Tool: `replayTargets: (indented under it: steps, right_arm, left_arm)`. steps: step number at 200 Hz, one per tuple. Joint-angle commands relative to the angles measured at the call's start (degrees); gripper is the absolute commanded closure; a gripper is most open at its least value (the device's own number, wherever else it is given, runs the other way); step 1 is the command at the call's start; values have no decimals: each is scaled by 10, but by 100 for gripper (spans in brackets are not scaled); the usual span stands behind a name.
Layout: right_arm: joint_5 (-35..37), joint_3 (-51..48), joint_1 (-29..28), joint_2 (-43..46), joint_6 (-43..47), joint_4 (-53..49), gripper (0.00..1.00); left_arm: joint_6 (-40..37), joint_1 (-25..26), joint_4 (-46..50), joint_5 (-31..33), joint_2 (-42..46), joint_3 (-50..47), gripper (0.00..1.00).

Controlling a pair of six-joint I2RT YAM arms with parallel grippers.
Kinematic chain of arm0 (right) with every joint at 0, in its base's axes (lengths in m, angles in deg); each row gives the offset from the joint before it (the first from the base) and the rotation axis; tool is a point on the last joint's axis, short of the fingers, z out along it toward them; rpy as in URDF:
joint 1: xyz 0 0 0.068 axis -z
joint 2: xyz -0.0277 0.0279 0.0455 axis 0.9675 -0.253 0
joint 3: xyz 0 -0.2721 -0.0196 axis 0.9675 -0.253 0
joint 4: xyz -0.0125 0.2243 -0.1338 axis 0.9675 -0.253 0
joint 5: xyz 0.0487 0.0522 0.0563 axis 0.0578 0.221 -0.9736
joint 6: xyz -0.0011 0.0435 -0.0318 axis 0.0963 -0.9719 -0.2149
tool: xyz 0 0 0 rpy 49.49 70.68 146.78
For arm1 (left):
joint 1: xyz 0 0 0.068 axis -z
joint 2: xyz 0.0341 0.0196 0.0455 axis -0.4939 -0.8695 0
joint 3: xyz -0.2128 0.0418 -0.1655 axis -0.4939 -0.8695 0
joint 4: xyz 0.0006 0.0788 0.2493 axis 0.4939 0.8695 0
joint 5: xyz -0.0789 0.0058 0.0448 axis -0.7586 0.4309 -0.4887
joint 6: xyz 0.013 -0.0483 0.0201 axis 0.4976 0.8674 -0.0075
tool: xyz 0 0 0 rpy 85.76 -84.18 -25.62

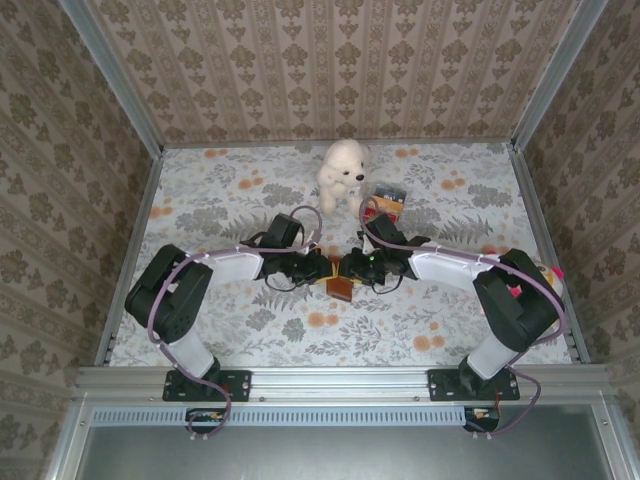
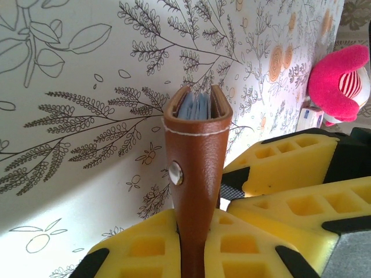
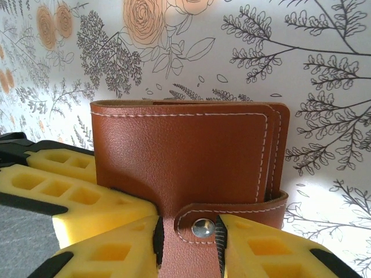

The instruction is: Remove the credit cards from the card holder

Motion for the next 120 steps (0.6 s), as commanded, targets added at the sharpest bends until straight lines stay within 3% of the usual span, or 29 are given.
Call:
replayTargets:
  steps: [1, 63, 120]
  right_arm:
    - [-9, 20, -7, -15, 7, 1, 69]
    - [41, 33, -11, -29, 17, -59, 78]
    - [175, 57, -11, -32, 35, -206, 81]
  left_arm:
    - [-12, -2, -1, -13, 19, 19, 100]
    - [-15, -1, 11, 7, 36, 19, 100]
    - [-27, -5, 57, 31, 68, 14, 100]
